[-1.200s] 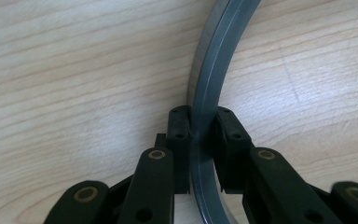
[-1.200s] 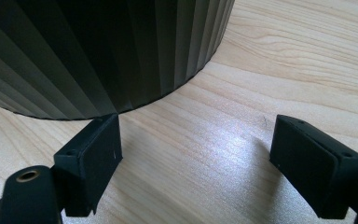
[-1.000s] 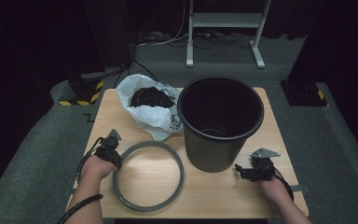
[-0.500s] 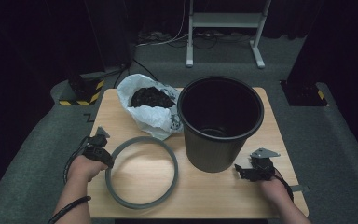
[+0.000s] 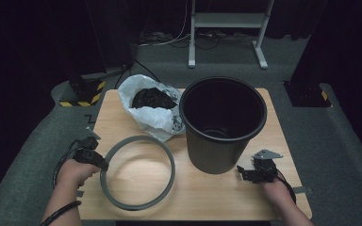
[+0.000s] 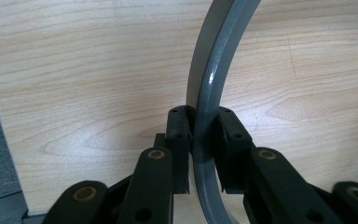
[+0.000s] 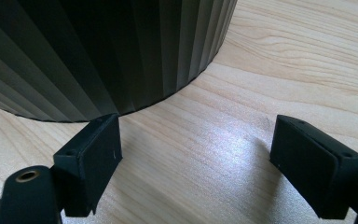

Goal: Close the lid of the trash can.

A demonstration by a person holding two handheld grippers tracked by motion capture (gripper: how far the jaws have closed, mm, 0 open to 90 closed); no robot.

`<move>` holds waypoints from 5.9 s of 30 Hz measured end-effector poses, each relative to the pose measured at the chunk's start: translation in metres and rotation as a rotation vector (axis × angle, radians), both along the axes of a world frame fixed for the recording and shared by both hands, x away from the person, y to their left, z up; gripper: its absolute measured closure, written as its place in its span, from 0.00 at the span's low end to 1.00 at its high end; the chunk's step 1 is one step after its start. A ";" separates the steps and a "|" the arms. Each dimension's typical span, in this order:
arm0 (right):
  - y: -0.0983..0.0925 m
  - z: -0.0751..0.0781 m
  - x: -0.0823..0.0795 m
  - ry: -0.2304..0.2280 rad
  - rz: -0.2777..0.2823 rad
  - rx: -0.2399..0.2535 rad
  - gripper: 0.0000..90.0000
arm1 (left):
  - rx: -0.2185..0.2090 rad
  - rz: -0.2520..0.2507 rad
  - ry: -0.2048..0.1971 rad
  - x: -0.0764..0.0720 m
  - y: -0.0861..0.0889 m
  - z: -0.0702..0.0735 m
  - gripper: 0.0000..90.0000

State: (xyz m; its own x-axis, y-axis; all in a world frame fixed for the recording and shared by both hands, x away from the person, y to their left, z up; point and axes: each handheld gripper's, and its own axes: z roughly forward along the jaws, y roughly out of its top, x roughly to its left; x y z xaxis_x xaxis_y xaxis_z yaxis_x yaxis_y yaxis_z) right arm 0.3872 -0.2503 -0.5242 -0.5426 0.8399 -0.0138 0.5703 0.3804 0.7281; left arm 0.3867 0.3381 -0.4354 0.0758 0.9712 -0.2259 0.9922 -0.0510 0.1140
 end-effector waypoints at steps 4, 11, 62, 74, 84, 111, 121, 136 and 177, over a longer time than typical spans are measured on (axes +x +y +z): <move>0.000 0.000 0.000 0.000 0.001 0.000 0.18 | -0.020 0.001 0.002 -0.002 0.002 0.004 0.85; 0.000 0.000 0.000 0.000 0.001 0.000 0.18 | -0.026 0.009 0.007 -0.004 0.002 0.011 0.85; 0.001 0.000 0.002 -0.004 0.013 -0.002 0.17 | -0.057 0.004 -0.113 0.016 -0.012 0.119 0.85; 0.001 0.000 0.002 -0.004 0.013 -0.002 0.17 | -0.086 0.033 -0.176 0.018 -0.005 0.149 0.85; 0.001 0.000 0.002 -0.003 0.014 -0.002 0.17 | -0.094 0.023 -0.224 0.018 -0.012 0.181 0.85; 0.001 0.000 0.002 0.002 0.013 0.000 0.17 | -0.108 -0.035 -0.286 0.037 -0.064 0.231 0.86; 0.001 0.000 0.002 0.001 0.012 0.000 0.17 | -0.106 -0.068 -0.304 0.051 -0.093 0.242 0.86; 0.001 0.000 0.002 0.001 0.012 0.000 0.17 | -0.114 -0.098 -0.317 0.064 -0.126 0.248 0.86; 0.002 0.000 0.002 0.005 0.013 0.003 0.17 | -0.096 -0.191 -0.328 0.099 -0.222 0.256 0.86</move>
State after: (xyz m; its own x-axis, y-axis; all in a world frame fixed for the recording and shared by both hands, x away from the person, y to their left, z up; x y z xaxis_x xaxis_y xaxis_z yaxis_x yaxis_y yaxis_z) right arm 0.3891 -0.2487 -0.5243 -0.5536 0.8328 -0.0090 0.5686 0.3858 0.7265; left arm 0.4859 0.1164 -0.1789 0.3367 0.9081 -0.2491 0.8759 -0.2050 0.4367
